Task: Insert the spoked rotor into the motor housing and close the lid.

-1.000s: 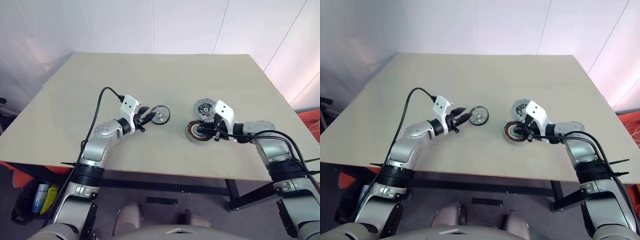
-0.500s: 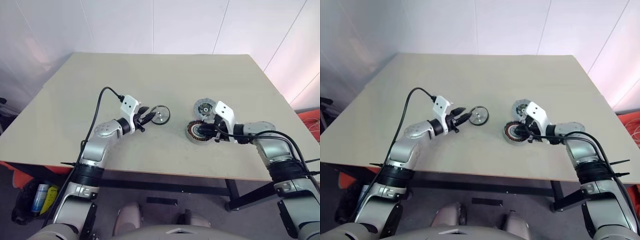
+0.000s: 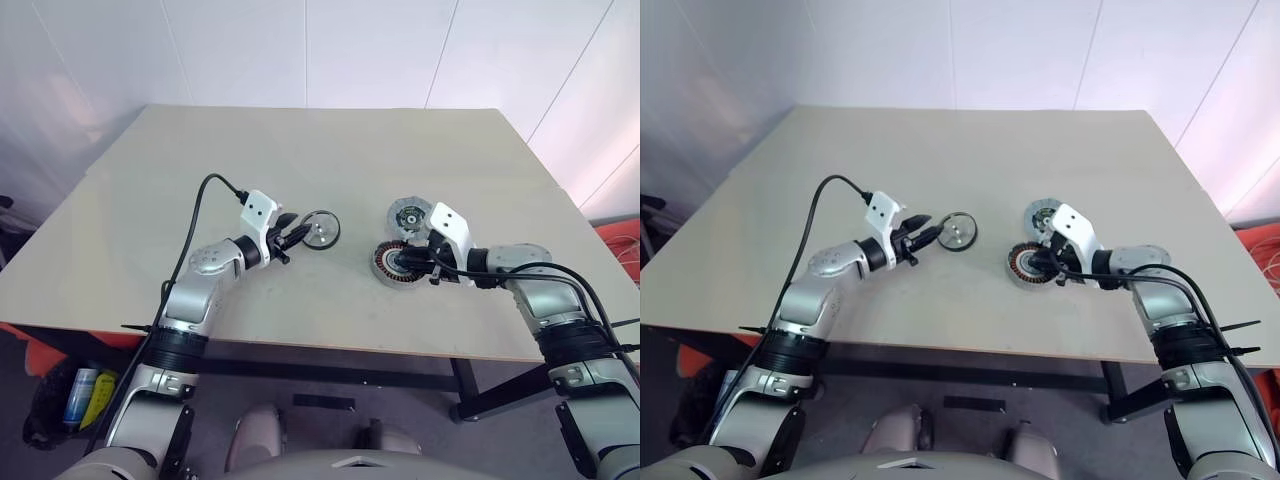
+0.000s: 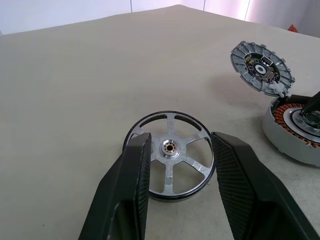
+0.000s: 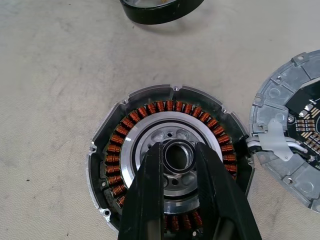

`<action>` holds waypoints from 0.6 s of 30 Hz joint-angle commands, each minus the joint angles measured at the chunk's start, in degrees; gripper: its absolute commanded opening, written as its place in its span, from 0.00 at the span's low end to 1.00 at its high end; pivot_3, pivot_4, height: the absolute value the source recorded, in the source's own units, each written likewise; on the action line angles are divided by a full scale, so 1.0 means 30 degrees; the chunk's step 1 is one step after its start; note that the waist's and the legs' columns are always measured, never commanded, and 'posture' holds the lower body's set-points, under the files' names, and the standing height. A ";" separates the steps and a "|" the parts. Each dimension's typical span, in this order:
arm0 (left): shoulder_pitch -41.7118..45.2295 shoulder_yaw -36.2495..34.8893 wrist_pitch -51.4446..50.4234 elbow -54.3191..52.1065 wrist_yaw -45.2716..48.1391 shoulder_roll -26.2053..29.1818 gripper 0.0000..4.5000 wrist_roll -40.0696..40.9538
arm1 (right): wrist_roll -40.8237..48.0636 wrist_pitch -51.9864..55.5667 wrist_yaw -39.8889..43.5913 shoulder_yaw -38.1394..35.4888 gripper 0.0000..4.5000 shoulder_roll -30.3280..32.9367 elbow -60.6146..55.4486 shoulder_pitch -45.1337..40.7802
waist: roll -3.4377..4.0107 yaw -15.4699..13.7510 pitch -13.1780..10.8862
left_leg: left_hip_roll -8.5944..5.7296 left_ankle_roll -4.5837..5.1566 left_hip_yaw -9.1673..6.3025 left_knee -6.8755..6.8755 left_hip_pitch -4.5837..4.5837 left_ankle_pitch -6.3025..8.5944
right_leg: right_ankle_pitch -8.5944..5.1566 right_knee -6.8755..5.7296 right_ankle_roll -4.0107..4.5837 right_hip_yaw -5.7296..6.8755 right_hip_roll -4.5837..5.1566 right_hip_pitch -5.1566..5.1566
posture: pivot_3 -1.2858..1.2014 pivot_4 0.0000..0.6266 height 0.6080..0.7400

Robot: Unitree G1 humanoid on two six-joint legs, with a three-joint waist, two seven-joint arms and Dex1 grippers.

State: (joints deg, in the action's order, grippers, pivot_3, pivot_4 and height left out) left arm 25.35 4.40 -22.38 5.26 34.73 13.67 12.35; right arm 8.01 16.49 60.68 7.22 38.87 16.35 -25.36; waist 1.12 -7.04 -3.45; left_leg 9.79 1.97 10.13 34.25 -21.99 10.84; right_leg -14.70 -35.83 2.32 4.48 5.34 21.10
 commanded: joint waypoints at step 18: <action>0.0466 -0.0128 0.0522 -0.0167 0.0021 0.0245 0.44 -0.0021 | 0.0804 -0.0736 -0.0467 -0.1180 0.44 -0.0067 -0.0673 -0.0744 | 0.0000 0.0001 0.0000 | 0.0000 -0.0002 0.0001 0.0000 -0.0001 -0.0001 | 0.0000 -0.0003 0.0000 -0.0001 0.0000 0.0003 | 0.52 0.00 1.00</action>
State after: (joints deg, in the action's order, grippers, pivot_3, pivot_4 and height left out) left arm 25.39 4.40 -22.23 5.90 34.72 13.98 12.29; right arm 8.87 14.84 59.30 6.28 38.65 16.70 -25.82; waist 1.12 -7.04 -3.45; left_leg 9.79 1.97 10.13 34.25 -21.99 10.84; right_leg -14.70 -35.84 2.32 4.48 5.34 21.11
